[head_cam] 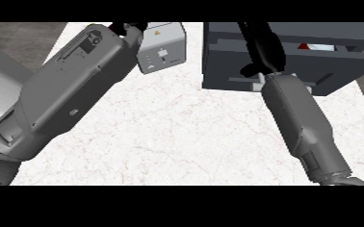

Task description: Pick up the can, place it into the drawer and close the drawer

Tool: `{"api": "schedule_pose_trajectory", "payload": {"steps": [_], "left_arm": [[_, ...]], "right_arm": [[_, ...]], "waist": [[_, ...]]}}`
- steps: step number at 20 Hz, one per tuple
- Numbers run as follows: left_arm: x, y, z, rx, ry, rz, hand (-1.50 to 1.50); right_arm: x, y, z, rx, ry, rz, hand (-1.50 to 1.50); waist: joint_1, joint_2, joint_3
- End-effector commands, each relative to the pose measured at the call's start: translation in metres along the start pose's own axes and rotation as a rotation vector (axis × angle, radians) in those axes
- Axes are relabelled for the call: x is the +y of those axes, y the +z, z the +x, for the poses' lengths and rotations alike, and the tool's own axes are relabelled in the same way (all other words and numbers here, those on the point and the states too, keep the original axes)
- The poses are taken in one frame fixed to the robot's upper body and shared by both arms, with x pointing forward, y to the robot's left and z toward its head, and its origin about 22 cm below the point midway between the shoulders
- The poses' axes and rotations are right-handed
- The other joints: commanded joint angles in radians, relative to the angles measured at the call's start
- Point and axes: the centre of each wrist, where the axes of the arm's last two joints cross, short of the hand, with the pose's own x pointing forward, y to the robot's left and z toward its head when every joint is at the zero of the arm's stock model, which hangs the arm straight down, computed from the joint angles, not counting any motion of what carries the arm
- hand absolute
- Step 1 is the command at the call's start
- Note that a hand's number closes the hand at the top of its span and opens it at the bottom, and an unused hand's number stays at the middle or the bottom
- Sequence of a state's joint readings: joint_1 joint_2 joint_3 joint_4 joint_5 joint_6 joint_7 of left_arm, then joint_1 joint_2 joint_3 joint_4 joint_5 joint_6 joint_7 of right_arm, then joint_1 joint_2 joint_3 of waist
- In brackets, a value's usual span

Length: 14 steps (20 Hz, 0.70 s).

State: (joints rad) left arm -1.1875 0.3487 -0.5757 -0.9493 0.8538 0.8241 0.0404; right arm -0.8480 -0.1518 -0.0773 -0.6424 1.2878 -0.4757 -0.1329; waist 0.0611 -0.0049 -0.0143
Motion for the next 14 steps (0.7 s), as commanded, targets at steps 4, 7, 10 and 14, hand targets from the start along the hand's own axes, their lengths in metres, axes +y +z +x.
{"api": "schedule_pose_trajectory", "payload": {"steps": [4, 7, 10, 14], "left_arm": [[0.009, 0.011, 0.006, -0.008, -0.003, -0.013, -1.50], [0.019, 0.012, 0.010, -0.021, -0.009, -0.005, -1.50], [0.022, 0.009, 0.017, -0.035, -0.001, -0.003, -1.50], [0.021, 0.012, 0.014, -0.021, -0.002, -0.004, -1.50]], "right_arm": [[0.020, 0.002, -0.005, 0.055, 0.000, -0.031, -1.50], [0.003, -0.019, -0.005, 0.064, 0.013, -0.063, -1.50], [-0.010, -0.031, -0.013, 0.072, 0.042, -0.087, -1.50], [-0.023, -0.045, -0.011, 0.082, 0.041, -0.133, -1.50]], "waist": [[0.024, 0.021, 0.017], [0.024, 0.022, 0.016], [0.028, 0.029, 0.016], [0.031, 0.037, 0.017]]}}
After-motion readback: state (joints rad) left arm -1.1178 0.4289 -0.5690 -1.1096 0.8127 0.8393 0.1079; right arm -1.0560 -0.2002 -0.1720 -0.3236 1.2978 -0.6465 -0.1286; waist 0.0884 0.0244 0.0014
